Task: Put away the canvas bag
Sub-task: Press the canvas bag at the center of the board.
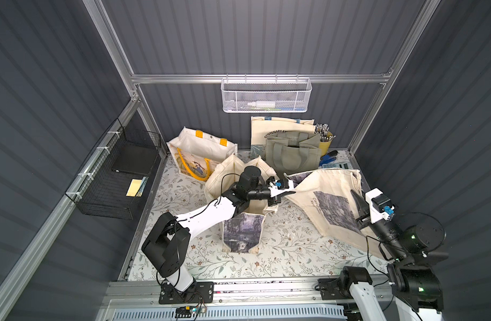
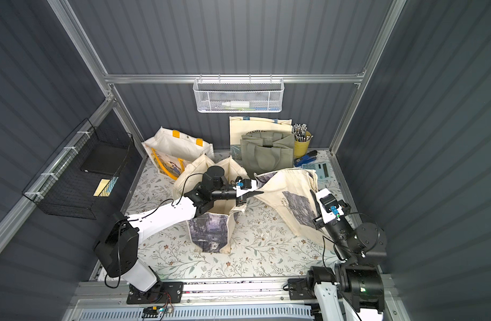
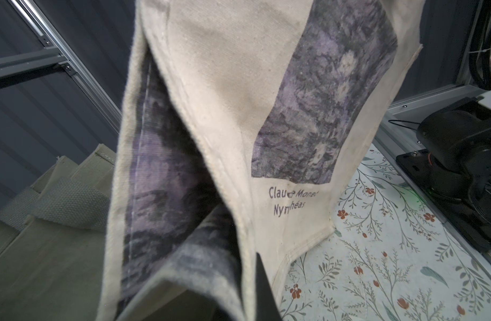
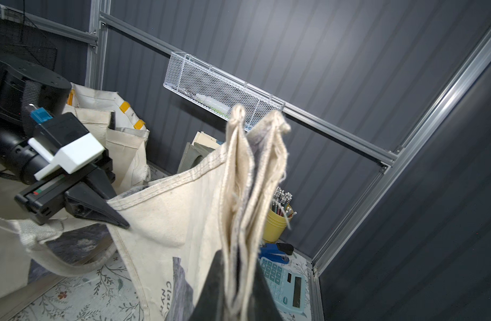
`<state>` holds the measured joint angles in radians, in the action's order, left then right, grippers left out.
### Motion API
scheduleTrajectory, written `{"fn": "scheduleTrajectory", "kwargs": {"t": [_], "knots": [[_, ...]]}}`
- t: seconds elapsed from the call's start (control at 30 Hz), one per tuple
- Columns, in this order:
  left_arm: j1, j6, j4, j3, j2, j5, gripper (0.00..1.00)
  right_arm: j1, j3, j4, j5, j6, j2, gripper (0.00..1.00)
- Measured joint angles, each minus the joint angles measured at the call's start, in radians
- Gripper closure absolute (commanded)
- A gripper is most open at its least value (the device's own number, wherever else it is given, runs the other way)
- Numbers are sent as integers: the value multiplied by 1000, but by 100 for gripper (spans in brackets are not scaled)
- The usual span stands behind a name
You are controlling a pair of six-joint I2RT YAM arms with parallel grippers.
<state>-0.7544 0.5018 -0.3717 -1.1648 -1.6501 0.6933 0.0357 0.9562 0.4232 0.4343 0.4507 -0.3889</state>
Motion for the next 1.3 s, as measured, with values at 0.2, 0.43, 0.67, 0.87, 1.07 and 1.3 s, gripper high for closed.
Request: {"fn": "scheduleTrajectory", "kwargs": {"t": [0.2, 0.43, 0.67, 0.87, 1.07, 1.3], "knots": [[1, -30, -73, 0, -9, -16, 81, 0, 104, 43, 36, 26, -47, 100], [0, -35, -106, 0, -27, -59, 56, 0, 188, 65, 75, 42, -73, 100], [1, -35, -156, 11, -28, -105, 41, 0, 207, 95, 86, 56, -85, 100], [3, -38, -172, 55, -13, -142, 36, -1, 207, 135, 85, 69, -87, 100], [27, -30, -167, 59, 8, -164, 35, -3, 207, 149, 85, 75, -87, 100], [70, 16, -56, 20, 10, -121, 31, -6, 215, 184, 86, 82, -95, 100]]}}
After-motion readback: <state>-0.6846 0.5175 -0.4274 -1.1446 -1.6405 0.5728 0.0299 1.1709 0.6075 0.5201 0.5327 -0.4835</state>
